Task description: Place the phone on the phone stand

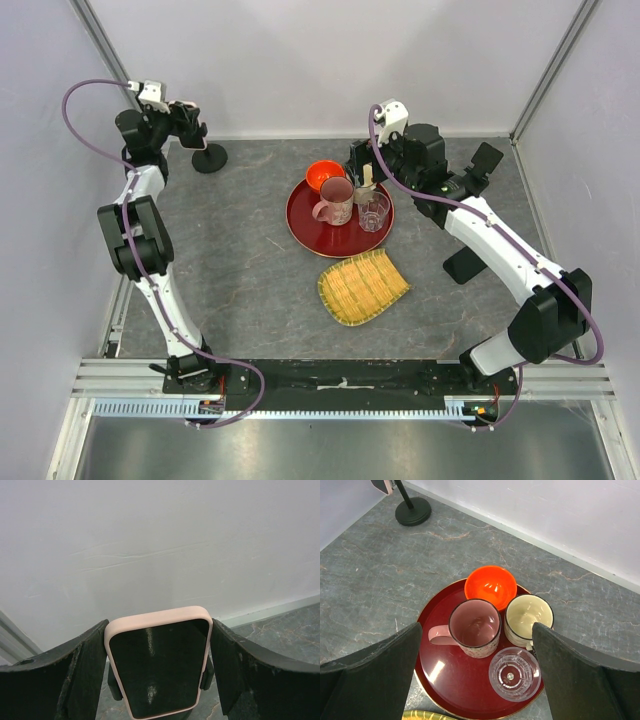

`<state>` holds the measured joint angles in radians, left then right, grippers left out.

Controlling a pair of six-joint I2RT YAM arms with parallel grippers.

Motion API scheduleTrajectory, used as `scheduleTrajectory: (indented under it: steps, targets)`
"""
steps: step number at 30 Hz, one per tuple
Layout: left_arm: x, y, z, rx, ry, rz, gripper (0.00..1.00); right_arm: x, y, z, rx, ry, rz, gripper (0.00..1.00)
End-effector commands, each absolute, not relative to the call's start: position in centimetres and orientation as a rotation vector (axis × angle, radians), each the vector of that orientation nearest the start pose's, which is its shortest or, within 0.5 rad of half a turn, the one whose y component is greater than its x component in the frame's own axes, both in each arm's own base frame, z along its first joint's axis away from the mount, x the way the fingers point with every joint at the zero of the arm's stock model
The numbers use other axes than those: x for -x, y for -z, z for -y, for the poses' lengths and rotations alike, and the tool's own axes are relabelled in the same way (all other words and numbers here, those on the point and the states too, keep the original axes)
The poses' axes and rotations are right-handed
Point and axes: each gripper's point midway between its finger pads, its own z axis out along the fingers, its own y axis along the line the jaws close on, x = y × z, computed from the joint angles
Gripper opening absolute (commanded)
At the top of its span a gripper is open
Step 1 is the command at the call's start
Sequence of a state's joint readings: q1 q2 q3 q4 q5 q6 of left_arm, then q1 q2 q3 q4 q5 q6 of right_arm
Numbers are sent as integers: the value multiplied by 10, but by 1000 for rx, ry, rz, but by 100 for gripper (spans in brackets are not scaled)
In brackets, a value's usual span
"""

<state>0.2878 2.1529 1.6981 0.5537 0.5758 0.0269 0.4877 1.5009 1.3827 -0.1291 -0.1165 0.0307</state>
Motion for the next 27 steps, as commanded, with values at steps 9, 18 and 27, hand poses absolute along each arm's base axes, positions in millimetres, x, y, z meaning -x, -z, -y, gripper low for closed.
scheduleTrajectory:
  steps: [9,18,27]
  targets:
    - [-637,-316,-95,-149,-65,-1414,4,-415,-341,-247,483,-499,-1689,98]
    - [-643,-303,-84,-147,-50,-1444,2,-414,-342,-244,486,-486,-1682,98]
    - [-637,-306,-87,-101,-20,-1452,90,-413,-342,-246,492,-497,-1683,98]
